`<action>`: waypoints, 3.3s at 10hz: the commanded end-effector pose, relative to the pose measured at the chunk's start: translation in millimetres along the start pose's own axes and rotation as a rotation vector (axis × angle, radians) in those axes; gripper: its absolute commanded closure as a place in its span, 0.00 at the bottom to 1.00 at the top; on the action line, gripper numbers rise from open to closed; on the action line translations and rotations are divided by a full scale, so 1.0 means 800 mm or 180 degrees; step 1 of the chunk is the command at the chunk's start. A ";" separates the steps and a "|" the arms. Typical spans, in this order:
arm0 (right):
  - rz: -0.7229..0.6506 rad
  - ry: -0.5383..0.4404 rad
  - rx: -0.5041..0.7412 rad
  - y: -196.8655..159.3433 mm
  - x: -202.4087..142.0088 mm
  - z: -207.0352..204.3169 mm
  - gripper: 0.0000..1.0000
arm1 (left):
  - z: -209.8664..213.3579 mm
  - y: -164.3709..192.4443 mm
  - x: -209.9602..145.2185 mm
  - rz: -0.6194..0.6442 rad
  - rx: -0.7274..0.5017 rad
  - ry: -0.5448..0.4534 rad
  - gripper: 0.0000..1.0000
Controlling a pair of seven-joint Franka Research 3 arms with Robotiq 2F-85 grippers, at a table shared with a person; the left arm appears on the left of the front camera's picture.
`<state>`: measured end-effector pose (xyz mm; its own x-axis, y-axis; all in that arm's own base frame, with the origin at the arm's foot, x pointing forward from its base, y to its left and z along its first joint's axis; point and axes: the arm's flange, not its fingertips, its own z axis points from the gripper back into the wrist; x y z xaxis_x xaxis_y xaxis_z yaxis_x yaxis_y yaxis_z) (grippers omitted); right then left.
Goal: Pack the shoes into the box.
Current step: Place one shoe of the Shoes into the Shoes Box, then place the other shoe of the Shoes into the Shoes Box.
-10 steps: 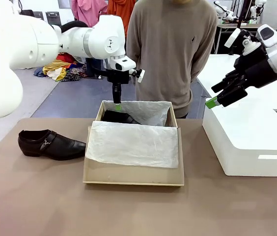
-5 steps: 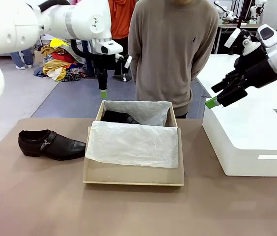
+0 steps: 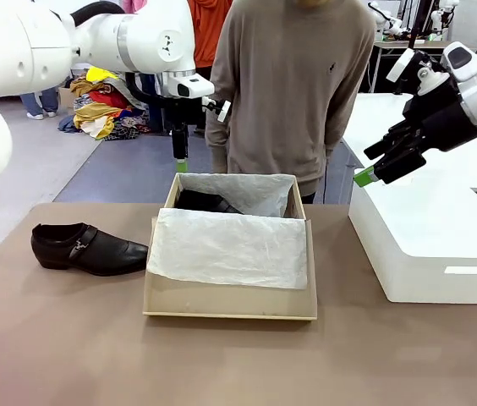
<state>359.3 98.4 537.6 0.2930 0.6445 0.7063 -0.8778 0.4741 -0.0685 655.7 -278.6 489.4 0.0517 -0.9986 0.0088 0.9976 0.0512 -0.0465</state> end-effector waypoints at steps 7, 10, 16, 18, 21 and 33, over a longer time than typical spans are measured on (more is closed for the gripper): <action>0.0035 -0.0065 0.0040 -0.003 0.000 -0.002 0.00 | 0.007 0.001 -0.003 0.0040 0.0039 -0.0002 0.00; 0.0035 -0.0065 0.0040 -0.003 0.000 -0.002 0.00 | 0.001 0.001 -0.001 0.0006 0.0006 -0.0002 0.00; 0.0035 -0.0065 0.0040 -0.003 0.000 -0.002 0.00 | 0.061 -0.057 -0.149 0.0265 0.0249 -0.0195 0.00; 0.0035 -0.0065 0.0040 -0.003 0.000 -0.002 0.00 | 0.075 -0.081 -0.192 0.0078 0.0377 -0.0283 0.00; 0.0035 -0.0065 0.0040 -0.003 0.000 -0.002 0.00 | 0.076 -0.097 -0.238 -0.0388 0.0463 -0.0235 0.00; 0.0035 -0.0065 0.0040 -0.003 0.000 -0.002 0.00 | 0.073 -0.091 -0.248 -0.0362 0.0376 -0.0133 0.00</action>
<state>359.3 98.4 537.7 0.2931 0.6450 0.7058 -0.8776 0.4743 -0.0690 579.9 -86.7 549.8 -0.0490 -0.9974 0.0527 0.9961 -0.0449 0.0766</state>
